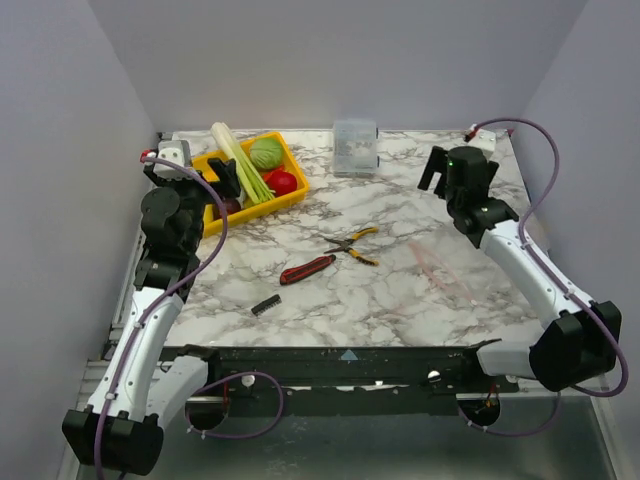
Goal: Place the food in the zip-top bag and seal the zipper
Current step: Pick up the zipper food storage bag at the center of the board.
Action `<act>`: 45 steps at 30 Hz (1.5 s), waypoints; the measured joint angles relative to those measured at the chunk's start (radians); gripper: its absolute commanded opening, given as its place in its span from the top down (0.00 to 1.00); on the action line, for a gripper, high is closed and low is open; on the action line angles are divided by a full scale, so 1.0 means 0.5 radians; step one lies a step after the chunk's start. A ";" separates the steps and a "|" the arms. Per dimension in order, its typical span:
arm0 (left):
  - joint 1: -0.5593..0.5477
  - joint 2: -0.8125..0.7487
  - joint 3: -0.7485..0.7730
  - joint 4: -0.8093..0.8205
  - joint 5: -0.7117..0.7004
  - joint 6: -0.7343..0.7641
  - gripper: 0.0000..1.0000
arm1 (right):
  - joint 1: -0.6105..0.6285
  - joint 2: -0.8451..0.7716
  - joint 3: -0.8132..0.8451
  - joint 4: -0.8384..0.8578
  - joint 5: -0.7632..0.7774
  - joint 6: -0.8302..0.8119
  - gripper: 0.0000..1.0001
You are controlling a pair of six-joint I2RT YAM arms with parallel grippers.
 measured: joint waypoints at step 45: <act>-0.263 -0.054 0.068 -0.061 0.195 -0.109 0.01 | 0.958 0.842 -0.095 -1.000 0.839 -0.430 0.36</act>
